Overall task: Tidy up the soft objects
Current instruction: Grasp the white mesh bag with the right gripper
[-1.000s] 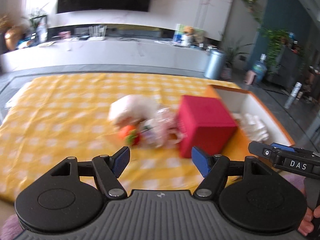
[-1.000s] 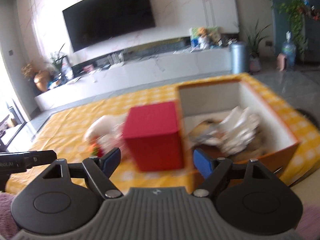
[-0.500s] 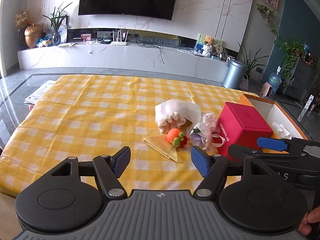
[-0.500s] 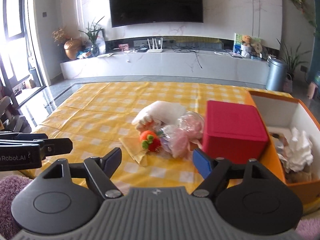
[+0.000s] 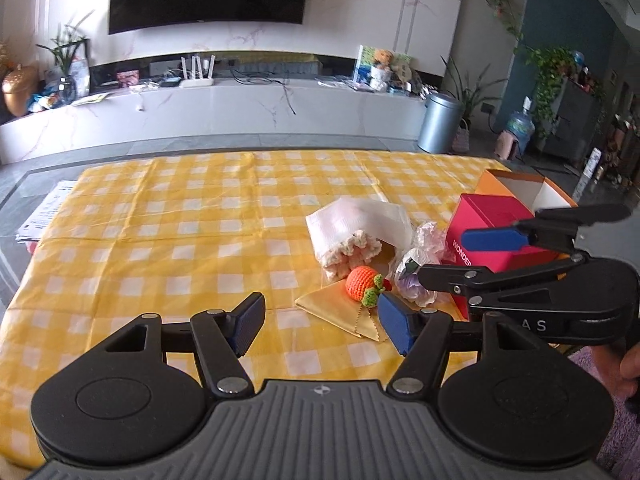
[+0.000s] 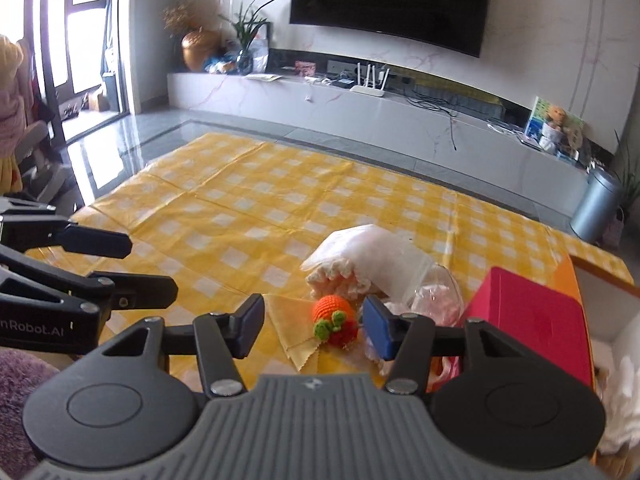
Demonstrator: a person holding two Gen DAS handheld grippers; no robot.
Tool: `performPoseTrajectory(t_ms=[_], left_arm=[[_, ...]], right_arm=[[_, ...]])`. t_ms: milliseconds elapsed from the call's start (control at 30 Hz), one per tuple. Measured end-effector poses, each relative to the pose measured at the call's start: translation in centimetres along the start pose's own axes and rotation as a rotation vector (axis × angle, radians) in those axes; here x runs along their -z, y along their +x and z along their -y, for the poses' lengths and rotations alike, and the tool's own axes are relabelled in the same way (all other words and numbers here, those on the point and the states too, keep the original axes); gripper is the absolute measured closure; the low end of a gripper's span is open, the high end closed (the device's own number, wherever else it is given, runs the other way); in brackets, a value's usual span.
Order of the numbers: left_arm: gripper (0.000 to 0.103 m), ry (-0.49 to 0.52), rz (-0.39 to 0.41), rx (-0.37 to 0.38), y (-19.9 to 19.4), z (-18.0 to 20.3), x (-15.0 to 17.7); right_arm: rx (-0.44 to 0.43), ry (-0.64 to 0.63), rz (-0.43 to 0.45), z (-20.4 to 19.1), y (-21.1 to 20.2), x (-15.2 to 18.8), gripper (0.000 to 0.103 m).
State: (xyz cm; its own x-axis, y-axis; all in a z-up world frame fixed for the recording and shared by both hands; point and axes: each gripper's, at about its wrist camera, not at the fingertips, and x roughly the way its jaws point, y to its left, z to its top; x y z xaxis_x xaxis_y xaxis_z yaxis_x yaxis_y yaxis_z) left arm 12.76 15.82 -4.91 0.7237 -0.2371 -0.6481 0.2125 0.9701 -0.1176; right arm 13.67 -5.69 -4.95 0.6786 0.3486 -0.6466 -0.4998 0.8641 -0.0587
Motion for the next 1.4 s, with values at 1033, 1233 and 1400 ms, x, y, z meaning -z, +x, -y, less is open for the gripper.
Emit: performPoseTrajectory(t_ms=[1033, 1233, 1400], left_arm=[[0.03, 0.23, -0.173, 0.083, 12.9, -0.2, -4.0], [0.03, 0.234, -0.215, 0.094, 13.1, -0.1, -3.1], [0.028, 0.247, -0.266, 0.099, 13.5, 0.4, -2.3]], right_arm=[[-0.235, -0.66, -0.46, 6.0, 18.6, -6.3, 0.044], [-0.265, -0.589, -0.44, 6.6, 16.9, -6.1, 0.088], [-0.286, -0.43, -0.393, 8.1, 14.3, -7.2, 0.1]])
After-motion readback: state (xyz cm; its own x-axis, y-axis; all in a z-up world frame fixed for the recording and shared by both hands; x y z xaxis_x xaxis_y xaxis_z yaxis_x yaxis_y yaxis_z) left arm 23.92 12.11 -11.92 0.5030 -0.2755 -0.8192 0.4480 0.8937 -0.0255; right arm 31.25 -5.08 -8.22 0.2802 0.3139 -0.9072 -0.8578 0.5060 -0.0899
